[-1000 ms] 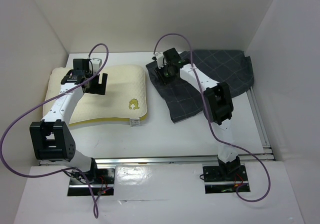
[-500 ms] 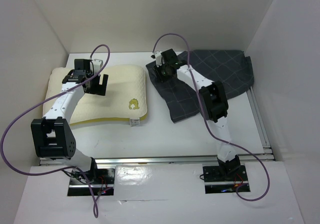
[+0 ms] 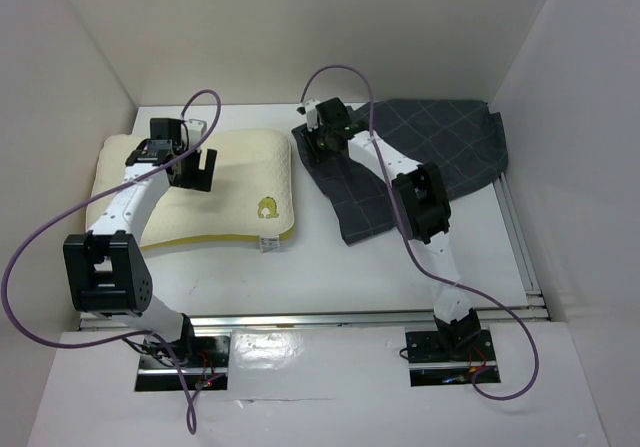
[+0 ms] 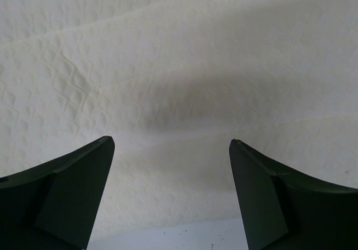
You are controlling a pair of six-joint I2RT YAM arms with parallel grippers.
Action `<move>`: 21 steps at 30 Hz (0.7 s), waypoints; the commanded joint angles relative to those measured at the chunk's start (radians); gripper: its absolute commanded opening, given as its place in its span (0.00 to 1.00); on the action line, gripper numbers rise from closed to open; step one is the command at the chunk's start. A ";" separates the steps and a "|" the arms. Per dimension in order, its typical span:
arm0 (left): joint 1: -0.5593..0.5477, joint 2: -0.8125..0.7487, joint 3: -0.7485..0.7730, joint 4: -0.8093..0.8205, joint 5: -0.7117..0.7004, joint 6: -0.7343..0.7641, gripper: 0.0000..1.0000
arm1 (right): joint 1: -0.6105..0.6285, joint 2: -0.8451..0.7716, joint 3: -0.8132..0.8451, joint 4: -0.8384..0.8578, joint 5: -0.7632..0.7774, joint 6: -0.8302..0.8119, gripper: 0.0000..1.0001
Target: Put the pillow into the pillowcase
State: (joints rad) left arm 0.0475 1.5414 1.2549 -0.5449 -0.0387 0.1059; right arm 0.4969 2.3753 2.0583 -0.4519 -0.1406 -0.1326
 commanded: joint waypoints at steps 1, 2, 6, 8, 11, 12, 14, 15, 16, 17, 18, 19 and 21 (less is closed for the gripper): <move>-0.005 0.008 0.029 0.030 -0.004 0.011 0.98 | 0.017 0.021 0.049 0.076 0.068 0.019 0.45; -0.005 0.017 0.038 0.030 -0.004 0.011 0.98 | 0.017 0.030 0.059 0.076 0.078 0.019 0.45; -0.005 0.017 0.038 0.030 -0.004 0.011 0.98 | 0.017 0.039 0.059 0.097 0.114 0.019 0.45; -0.005 0.026 0.047 0.030 -0.004 0.011 0.98 | 0.017 0.048 0.069 0.107 0.144 0.019 0.45; -0.005 0.026 0.057 0.030 -0.013 0.011 0.98 | 0.017 0.061 0.078 0.117 0.154 0.019 0.33; -0.005 0.026 0.057 0.030 -0.013 0.011 0.98 | 0.017 0.070 0.094 0.117 0.154 0.019 0.22; -0.005 0.037 0.057 0.030 -0.013 0.011 0.98 | 0.017 0.070 0.108 0.108 0.154 0.019 0.09; -0.005 0.037 0.057 0.030 -0.013 0.011 0.98 | 0.017 0.070 0.108 0.090 0.154 0.019 0.03; -0.005 0.037 0.057 0.030 -0.013 0.011 0.98 | 0.006 0.070 0.118 0.090 0.145 0.010 0.00; -0.005 0.048 0.057 0.030 -0.003 0.011 0.98 | 0.006 0.070 0.118 0.075 0.145 0.010 0.00; -0.005 0.048 0.066 0.030 -0.003 0.011 0.98 | -0.003 0.044 0.109 0.064 0.145 -0.001 0.00; -0.005 0.048 0.066 0.030 -0.003 0.011 0.98 | -0.018 0.027 0.099 0.064 0.135 -0.001 0.00; -0.005 0.057 0.066 0.030 0.007 0.002 0.98 | -0.038 -0.010 0.063 0.064 0.134 -0.013 0.00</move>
State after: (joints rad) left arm 0.0475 1.5875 1.2812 -0.5369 -0.0467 0.1051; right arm 0.4908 2.4481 2.1159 -0.4042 -0.0120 -0.1303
